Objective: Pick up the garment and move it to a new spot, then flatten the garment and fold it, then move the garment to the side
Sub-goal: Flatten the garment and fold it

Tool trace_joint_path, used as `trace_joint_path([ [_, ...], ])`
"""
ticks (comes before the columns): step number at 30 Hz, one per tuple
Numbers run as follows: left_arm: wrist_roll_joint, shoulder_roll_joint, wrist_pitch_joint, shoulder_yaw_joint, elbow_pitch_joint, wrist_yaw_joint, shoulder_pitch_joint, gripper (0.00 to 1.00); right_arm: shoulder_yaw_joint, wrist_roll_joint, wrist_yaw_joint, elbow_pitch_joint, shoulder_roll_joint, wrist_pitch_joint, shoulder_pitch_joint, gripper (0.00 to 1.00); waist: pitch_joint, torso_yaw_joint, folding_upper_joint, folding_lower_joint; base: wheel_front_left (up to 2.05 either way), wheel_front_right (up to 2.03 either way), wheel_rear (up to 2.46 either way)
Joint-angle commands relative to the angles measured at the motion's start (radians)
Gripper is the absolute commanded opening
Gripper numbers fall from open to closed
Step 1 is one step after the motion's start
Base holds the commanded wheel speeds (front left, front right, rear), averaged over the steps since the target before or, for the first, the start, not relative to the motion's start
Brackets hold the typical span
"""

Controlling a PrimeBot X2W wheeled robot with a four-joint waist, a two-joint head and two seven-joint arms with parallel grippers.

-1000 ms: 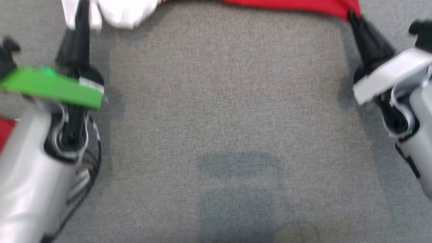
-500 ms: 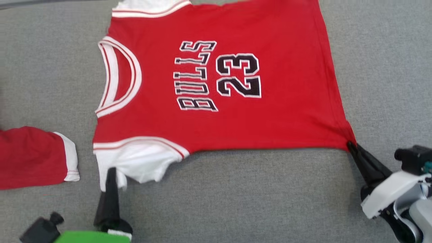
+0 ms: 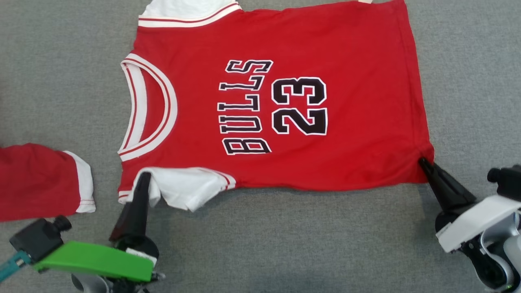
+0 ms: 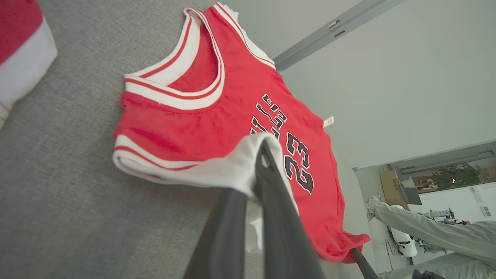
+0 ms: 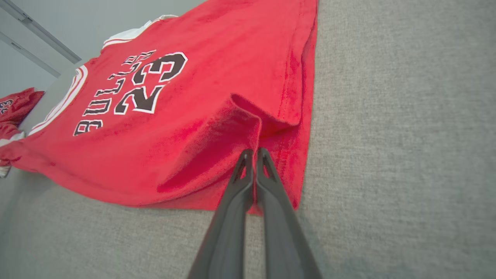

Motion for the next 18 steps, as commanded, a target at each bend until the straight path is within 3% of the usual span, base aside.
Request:
trace_joint_path([
  [1,-0.009,0.004,0.012,0.005,-0.012,0.011,-0.026,0.0,-0.004,0.011,-0.001,-0.009,0.004,0.012,-0.023,0.0,0.027,-0.032,0.0027,0.0001,0.0,0.0,0.0],
  [6,-0.042,0.06,0.129,0.045,-0.06,0.101,-0.167,0.0,-0.038,0.077,0.0,-0.049,0.011,0.107,-0.12,0.0,0.042,-0.054,0.0027,0.0001,0.0,0.0,0.0],
  [10,-0.02,0.089,0.183,0.053,-0.015,0.146,-0.297,0.0,-0.089,0.112,0.0,-0.044,0.006,0.175,-0.17,0.0,0.059,-0.058,0.0027,0.0001,0.0,0.0,0.0],
  [14,-0.004,0.087,0.215,0.034,0.094,0.16,-0.414,0.0,-0.126,0.118,0.0,-0.028,0.027,0.222,-0.201,0.0,0.072,-0.056,0.0027,0.0001,0.0,0.0,0.0],
  [18,0.005,0.078,0.24,0.006,0.208,0.144,-0.504,0.0,-0.108,0.088,0.0,-0.015,0.052,0.264,-0.244,0.0,0.089,-0.065,0.0027,0.0001,0.0,0.0,0.0],
])
